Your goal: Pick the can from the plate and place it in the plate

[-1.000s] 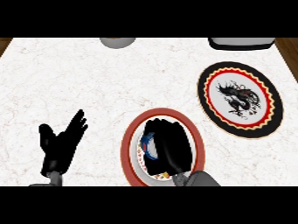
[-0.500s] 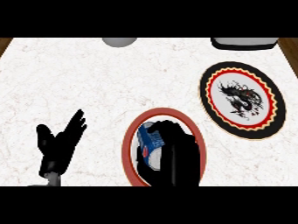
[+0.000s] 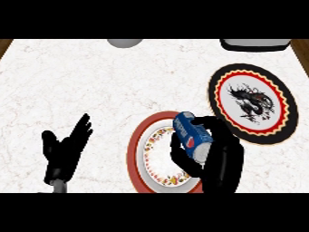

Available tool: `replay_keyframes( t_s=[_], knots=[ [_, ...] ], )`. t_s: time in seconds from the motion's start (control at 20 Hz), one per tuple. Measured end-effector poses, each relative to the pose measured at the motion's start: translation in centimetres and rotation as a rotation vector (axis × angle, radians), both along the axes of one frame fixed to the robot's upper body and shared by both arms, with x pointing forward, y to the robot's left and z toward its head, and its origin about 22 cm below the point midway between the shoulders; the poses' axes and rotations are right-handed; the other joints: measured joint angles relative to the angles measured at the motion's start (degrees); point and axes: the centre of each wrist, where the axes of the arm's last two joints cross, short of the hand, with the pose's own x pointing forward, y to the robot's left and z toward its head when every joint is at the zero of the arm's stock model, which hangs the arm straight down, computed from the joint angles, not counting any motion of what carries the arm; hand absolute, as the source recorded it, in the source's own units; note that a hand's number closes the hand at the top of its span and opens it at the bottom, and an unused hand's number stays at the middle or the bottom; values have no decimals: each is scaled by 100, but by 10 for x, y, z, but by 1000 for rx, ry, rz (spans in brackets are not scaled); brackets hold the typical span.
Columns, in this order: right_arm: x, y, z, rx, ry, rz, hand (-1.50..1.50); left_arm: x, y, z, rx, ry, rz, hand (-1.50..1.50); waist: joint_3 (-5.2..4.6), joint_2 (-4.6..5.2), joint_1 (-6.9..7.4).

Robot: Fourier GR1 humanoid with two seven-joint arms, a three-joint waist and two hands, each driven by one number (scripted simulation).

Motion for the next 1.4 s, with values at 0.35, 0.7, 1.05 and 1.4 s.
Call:
replay_keyframes(
  t_s=[0.35,0.7,1.05,1.4],
  knots=[
    [48,-71,-18,-19,-67,-151,150,8,0,0,0,-2,-13,0,2,19,34],
    [99,-147,-20,-7,-111,-235,150,6,3,-1,1,-15,-22,0,9,31,98],
    [137,-200,-27,5,-121,-255,150,8,-2,1,-8,-6,-22,0,10,45,128],
    [149,-239,-54,1,221,-240,-150,14,-10,4,-1,-10,-42,0,10,89,236]
  ],
)
